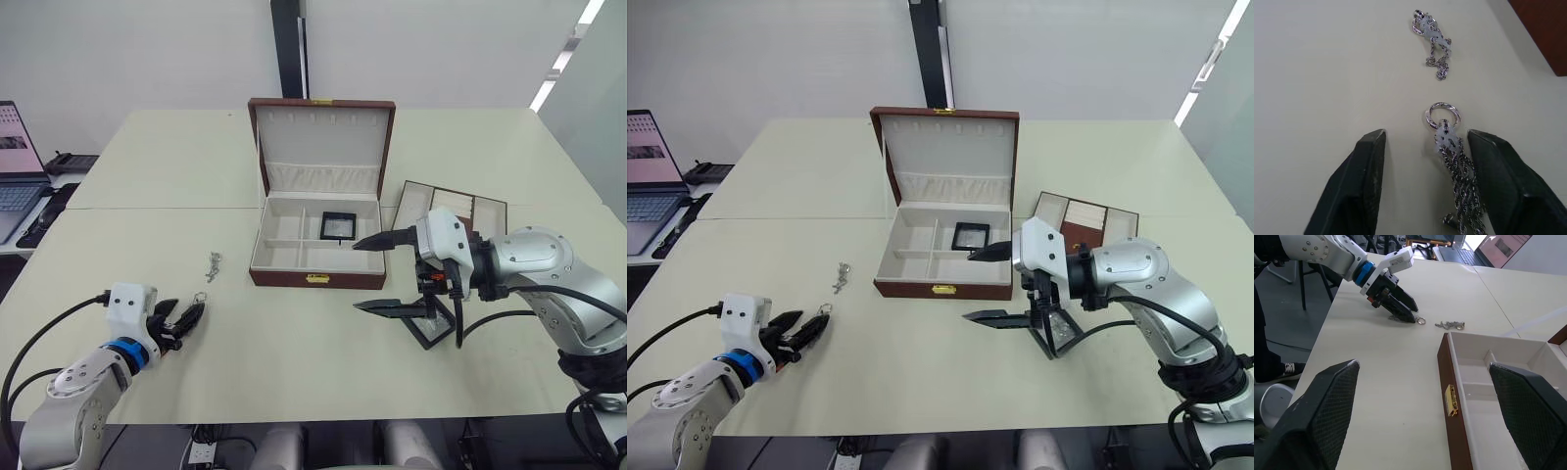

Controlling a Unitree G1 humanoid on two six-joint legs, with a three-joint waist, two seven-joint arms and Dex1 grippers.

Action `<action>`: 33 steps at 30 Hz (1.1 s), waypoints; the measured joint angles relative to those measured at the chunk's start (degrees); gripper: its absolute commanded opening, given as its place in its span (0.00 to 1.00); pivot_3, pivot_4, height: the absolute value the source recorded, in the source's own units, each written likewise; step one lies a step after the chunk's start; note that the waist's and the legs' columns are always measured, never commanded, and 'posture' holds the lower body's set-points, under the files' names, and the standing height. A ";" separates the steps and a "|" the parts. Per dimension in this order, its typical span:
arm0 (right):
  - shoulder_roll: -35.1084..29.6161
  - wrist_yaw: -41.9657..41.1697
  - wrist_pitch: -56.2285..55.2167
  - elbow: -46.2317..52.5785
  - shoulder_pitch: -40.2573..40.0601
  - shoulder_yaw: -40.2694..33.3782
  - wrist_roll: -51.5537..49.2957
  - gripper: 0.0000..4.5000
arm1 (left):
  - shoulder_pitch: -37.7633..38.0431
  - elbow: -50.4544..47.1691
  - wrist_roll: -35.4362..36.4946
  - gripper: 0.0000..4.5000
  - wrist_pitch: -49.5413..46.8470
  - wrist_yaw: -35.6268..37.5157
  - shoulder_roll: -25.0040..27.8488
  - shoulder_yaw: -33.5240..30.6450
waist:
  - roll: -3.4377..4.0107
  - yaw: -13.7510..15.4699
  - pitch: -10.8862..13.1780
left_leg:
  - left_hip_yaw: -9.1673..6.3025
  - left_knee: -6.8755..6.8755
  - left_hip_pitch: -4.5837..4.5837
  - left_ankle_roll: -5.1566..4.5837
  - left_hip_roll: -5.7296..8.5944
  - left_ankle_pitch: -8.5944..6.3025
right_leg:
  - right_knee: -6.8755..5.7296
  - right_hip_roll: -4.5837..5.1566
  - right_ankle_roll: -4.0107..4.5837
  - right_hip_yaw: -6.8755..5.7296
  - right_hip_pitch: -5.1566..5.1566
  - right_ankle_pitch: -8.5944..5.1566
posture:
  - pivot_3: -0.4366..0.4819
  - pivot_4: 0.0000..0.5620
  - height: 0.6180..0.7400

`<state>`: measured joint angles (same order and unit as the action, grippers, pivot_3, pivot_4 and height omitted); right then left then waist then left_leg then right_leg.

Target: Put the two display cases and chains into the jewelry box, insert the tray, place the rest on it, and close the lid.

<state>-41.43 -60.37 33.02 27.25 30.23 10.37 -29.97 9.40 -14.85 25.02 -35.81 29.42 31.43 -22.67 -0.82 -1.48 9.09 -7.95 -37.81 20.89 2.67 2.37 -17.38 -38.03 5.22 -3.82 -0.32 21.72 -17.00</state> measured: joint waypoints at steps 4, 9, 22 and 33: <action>0.12 0.37 -0.86 0.13 -0.06 0.00 0.77 1.00 | 0.21 -0.70 0.76 0.13 -1.21 -0.02 -0.06 0.07 | 0.00 0.00 0.00 | 0.00 0.00 -0.01 0.00 -0.01 0.00 | 0.00 0.00 0.00 0.01 0.00 0.00 | 0.48 0.27 1.00; 0.21 0.11 -2.81 0.37 -1.22 0.03 1.73 1.00 | 1.26 -1.78 1.53 0.00 -1.75 -0.07 -0.08 0.06 | 0.00 -0.01 0.00 | 0.00 0.01 -0.02 0.00 -0.02 -0.01 | 0.00 0.00 0.00 0.02 0.00 0.00 | 0.48 0.27 1.00; 0.69 0.36 -5.10 0.43 -4.79 -0.83 1.75 1.00 | 1.63 -1.97 2.04 0.00 6.45 6.57 5.78 -4.07 | 0.02 0.00 0.03 | -0.02 0.02 0.01 0.01 -0.02 -0.01 | 0.03 -0.01 0.00 0.02 0.01 0.00 | 0.48 0.27 1.00; 1.50 10.88 -2.05 3.46 -8.24 -7.58 1.72 1.00 | -11.06 -3.88 10.57 0.00 4.68 20.16 16.59 -2.27 | 0.05 0.03 0.07 | -0.03 0.03 0.03 -0.02 0.00 -0.03 | 0.02 -0.03 0.00 -0.03 0.01 0.00 | 0.48 0.27 1.00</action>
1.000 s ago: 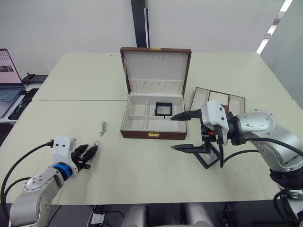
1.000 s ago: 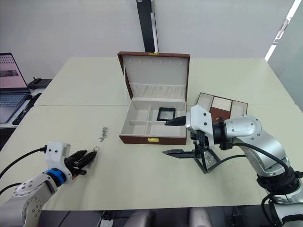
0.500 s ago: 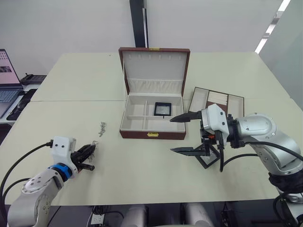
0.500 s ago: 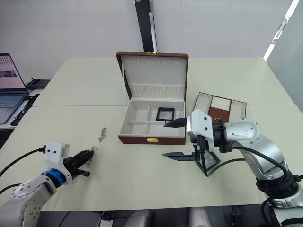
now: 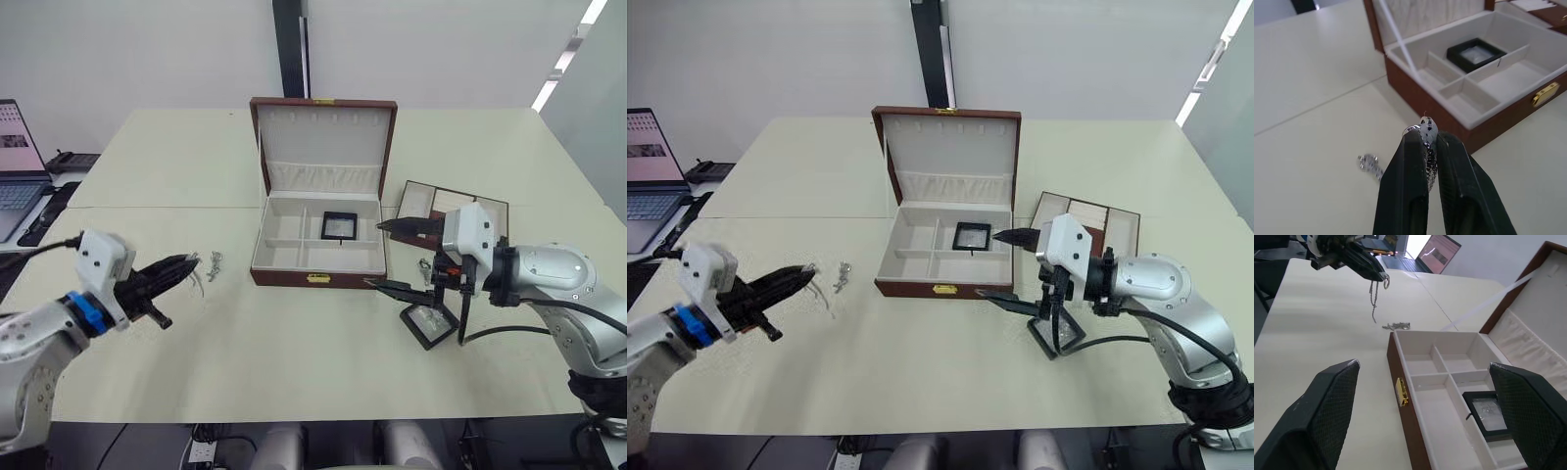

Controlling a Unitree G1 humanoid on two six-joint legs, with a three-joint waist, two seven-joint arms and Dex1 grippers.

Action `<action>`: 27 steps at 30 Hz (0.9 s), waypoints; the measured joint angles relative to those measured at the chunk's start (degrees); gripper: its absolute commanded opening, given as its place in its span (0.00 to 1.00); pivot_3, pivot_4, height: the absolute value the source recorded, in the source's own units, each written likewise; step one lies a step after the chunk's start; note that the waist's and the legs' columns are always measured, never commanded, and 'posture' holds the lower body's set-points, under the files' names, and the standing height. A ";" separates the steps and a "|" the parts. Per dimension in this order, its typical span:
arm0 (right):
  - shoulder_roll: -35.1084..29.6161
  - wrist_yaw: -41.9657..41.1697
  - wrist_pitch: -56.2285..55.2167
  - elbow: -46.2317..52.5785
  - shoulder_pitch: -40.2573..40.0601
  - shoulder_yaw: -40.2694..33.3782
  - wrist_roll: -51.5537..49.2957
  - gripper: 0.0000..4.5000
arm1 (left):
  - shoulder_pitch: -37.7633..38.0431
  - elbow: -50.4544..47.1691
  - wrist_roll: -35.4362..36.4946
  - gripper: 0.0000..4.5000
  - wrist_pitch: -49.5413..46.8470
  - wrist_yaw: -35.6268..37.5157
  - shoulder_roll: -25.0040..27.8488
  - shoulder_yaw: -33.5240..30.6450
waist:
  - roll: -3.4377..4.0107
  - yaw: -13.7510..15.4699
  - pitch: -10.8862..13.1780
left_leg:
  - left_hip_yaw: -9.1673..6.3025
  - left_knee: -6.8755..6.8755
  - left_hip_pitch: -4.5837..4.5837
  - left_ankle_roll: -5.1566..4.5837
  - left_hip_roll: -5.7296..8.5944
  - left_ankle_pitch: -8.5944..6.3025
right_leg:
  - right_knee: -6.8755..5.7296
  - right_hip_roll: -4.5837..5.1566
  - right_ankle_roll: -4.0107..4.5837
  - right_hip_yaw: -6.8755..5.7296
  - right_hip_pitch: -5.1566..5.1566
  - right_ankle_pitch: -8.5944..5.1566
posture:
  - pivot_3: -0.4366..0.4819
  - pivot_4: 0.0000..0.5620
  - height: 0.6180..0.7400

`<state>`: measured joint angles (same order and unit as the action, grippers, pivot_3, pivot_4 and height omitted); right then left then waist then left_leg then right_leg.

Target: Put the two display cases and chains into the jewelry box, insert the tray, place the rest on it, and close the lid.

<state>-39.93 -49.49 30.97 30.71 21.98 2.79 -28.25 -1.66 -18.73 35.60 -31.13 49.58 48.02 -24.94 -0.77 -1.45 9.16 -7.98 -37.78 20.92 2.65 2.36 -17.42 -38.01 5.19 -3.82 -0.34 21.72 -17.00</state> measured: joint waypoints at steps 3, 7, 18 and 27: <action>1.14 3.48 2.19 0.90 0.78 -0.40 -0.05 1.00 | -10.12 0.57 2.81 0.00 -4.06 1.31 1.73 4.24 | -0.01 -0.07 0.01 | 0.04 -0.01 0.01 0.00 0.01 0.00 | -0.01 -0.02 0.00 -0.02 0.00 0.00 | 0.48 0.27 1.00; 2.15 7.25 5.35 2.45 1.37 -0.61 -0.06 1.00 | -22.48 3.14 3.09 0.00 -7.67 1.79 1.85 12.06 | -0.01 -0.22 0.01 | 0.08 0.00 0.01 0.06 0.03 0.04 | -0.01 -0.05 0.00 -0.01 0.00 0.00 | 0.48 0.27 1.00; 2.97 16.75 15.28 5.11 2.50 0.76 0.57 1.00 | -42.96 21.13 -10.97 0.00 -6.84 -1.64 -8.09 29.60 | -0.04 -0.50 0.03 | 0.18 -0.02 0.04 0.10 0.03 0.06 | -0.04 -0.10 -0.01 -0.01 0.07 0.00 | 0.48 0.27 1.00; 2.99 18.23 18.60 5.68 4.07 1.40 0.22 1.00 | -46.98 34.28 -20.77 0.00 -3.26 -5.20 -14.00 32.76 | -0.07 -0.39 0.05 | 0.15 -0.05 0.14 0.11 0.05 0.07 | -0.03 -0.09 -0.01 -0.03 0.15 0.00 | 0.48 0.27 1.00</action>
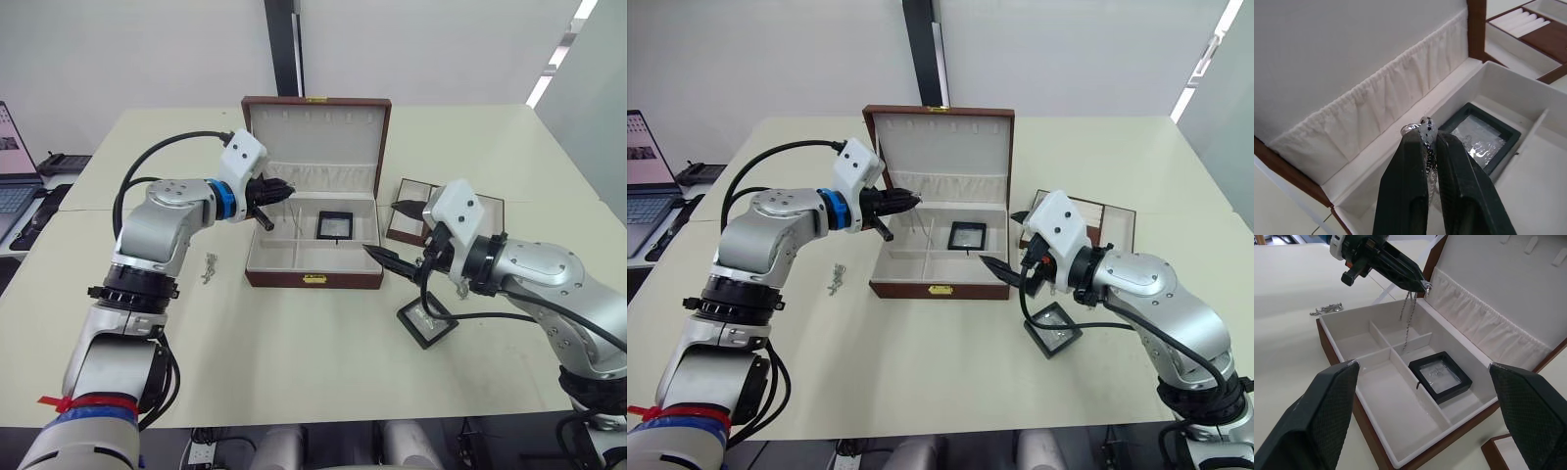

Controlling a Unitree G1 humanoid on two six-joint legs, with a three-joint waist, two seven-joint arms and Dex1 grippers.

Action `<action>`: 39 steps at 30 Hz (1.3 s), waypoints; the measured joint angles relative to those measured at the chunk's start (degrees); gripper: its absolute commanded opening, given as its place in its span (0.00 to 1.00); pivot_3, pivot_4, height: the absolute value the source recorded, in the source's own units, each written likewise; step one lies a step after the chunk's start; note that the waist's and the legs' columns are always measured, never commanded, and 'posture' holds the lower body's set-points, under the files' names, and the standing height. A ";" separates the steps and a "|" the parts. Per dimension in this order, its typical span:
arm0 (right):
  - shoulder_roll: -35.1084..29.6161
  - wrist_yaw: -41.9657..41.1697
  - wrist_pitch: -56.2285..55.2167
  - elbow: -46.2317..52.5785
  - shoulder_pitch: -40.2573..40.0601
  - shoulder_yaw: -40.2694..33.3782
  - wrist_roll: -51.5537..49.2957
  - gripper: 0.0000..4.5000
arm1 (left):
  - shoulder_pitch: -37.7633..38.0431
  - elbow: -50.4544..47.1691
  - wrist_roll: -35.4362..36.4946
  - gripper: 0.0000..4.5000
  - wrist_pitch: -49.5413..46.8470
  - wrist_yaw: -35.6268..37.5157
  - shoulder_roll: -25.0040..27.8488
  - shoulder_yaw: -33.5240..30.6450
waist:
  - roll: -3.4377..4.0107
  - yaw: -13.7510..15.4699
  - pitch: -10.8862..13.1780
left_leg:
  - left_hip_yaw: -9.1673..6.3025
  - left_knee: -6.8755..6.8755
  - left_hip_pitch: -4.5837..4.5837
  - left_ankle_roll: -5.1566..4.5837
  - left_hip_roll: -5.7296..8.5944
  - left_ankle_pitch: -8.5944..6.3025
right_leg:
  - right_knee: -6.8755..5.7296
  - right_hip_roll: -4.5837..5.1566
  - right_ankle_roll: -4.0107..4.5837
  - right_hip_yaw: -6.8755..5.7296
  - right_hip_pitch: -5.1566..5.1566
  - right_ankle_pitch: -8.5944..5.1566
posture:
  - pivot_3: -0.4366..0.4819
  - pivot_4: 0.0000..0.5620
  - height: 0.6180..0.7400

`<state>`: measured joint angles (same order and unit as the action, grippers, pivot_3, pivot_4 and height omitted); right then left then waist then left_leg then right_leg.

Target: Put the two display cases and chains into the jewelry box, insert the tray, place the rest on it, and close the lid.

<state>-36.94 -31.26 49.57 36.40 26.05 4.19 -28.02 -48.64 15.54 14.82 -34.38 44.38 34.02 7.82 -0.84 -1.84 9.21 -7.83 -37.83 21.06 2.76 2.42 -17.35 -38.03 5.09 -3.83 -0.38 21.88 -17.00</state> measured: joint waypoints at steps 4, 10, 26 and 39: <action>0.00 0.00 0.96 0.04 0.94 0.17 -0.28 1.00 | 0.00 0.47 -2.25 0.00 -0.12 -0.31 -0.50 0.74 | 0.00 -0.04 0.00 | 0.01 -0.01 0.06 0.01 0.00 0.00 | -0.04 0.00 0.00 0.02 0.10 0.00 | 0.48 0.27 1.00; 0.00 -0.01 1.37 0.22 1.53 0.17 -0.28 1.00 | 1.37 -1.32 -4.79 0.00 -0.36 -1.16 0.01 0.74 | 0.00 -0.02 0.00 | -0.01 -0.03 0.12 0.01 0.00 0.01 | -0.05 0.01 0.00 0.01 0.14 0.00 | 0.48 0.27 1.00; 0.05 0.06 2.10 0.31 1.53 0.17 -0.29 1.00 | 4.60 -3.24 -7.39 0.41 -0.38 -0.97 0.72 0.72 | 0.00 0.00 0.00 | 0.00 -0.05 0.15 0.01 0.00 0.01 | -0.06 0.01 -0.01 0.00 0.16 0.00 | 0.48 0.27 1.00; 0.09 -0.17 1.58 0.36 1.50 0.37 -0.06 1.00 | 3.48 -13.55 -0.43 0.99 -8.85 1.39 1.33 -4.94 | 0.00 -0.08 0.00 | 0.00 -0.05 0.17 0.02 -0.01 0.01 | -0.08 0.01 0.00 0.02 0.18 0.00 | 0.48 0.27 1.00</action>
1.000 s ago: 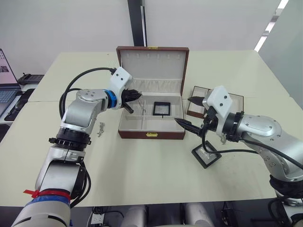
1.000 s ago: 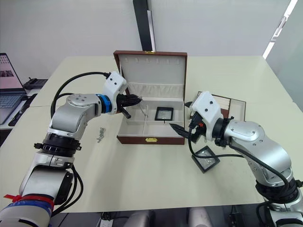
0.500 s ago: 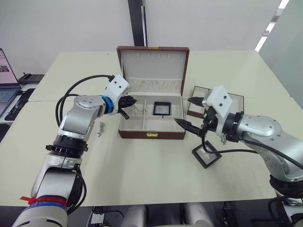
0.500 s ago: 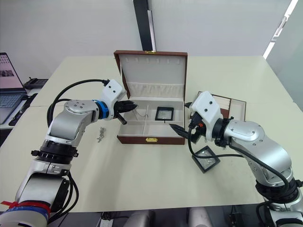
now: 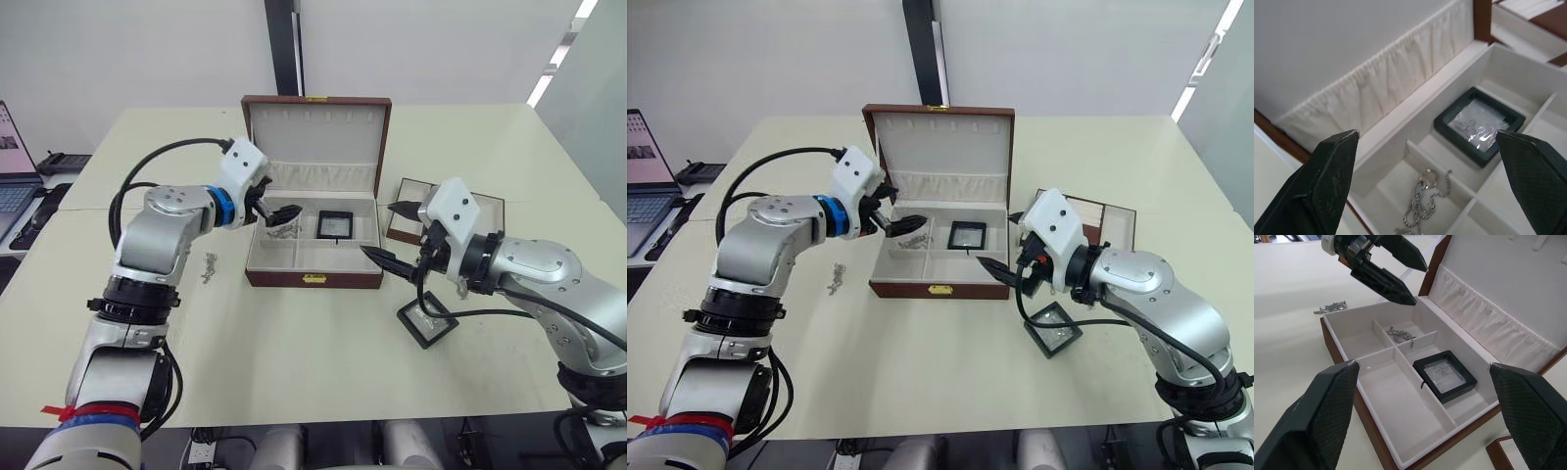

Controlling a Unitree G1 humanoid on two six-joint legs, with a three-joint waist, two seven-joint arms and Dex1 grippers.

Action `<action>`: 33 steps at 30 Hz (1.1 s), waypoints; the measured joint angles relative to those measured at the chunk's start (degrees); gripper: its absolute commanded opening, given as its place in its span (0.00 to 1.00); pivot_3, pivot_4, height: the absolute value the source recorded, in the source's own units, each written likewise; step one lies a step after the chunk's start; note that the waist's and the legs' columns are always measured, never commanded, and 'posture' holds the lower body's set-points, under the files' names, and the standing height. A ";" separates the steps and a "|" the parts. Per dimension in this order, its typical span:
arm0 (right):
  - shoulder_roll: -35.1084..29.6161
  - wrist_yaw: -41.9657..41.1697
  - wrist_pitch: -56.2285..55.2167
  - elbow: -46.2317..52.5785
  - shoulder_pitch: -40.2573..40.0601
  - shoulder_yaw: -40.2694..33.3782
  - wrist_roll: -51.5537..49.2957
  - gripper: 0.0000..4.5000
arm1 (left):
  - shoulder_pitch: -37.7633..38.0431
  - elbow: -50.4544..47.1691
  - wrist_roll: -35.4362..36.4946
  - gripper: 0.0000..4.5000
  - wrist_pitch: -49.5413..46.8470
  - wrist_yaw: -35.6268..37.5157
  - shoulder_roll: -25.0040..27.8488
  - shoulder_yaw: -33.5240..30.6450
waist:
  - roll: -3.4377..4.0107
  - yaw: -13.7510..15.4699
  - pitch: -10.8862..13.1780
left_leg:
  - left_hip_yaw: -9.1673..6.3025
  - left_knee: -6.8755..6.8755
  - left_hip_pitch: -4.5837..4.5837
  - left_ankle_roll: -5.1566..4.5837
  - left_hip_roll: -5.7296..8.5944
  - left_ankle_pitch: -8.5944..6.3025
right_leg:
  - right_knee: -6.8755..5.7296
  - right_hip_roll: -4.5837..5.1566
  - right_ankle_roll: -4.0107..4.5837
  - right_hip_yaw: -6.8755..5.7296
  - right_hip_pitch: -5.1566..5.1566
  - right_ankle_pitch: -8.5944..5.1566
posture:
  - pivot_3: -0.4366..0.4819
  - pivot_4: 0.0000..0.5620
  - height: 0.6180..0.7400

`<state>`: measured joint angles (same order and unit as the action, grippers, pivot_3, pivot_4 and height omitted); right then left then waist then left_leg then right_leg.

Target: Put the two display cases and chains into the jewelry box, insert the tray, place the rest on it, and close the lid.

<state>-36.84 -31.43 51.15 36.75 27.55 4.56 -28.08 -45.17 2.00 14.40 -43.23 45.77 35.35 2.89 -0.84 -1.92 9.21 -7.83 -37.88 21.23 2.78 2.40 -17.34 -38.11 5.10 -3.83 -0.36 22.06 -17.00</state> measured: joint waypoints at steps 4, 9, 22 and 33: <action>-2.00 -1.51 -4.43 0.11 -1.65 0.19 2.24 1.00 | 3.04 -5.35 5.12 0.99 -1.41 3.16 4.01 -5.37 | 0.01 -0.23 -0.01 | -0.01 0.04 -0.04 0.00 -0.02 0.00 | -0.01 0.00 0.00 0.03 0.02 0.00 | 0.48 0.27 1.00; -6.22 -6.56 -12.39 -0.09 -7.62 -2.62 4.10 1.00 | 11.95 -4.93 7.08 0.99 5.79 6.80 8.82 -11.73 | 0.01 0.09 0.00 | 0.00 0.01 -0.03 0.00 -0.02 0.00 | 0.02 0.01 0.00 0.02 0.01 0.00 | 0.48 0.27 1.00; -16.36 -20.10 -24.82 -9.45 -33.41 -27.70 5.75 1.00 | 40.83 15.60 5.80 0.99 30.29 10.72 14.33 -30.78 | 0.00 0.28 0.00 | 0.08 0.05 -0.20 -0.20 -0.04 -0.12 | 0.05 0.05 0.00 0.00 -0.24 0.00 | 0.48 0.27 1.00; -19.90 -30.02 -34.02 -21.56 -47.32 -36.04 11.49 1.00 | 55.01 11.98 8.67 0.99 32.23 12.60 13.04 -33.64 | 0.00 0.34 0.00 | 0.09 0.08 -0.38 -0.29 -0.09 -0.18 | 0.13 0.07 0.01 -0.02 -0.47 0.00 | 0.48 0.27 1.00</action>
<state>-56.74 -61.45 17.13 15.20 -19.77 -31.48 -16.59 9.84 13.98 23.07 -11.00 58.37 48.39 -30.76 -0.84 -1.58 9.21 -7.73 -37.80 20.85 2.49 2.32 -17.52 -37.99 5.17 -3.82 -0.39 21.59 -17.00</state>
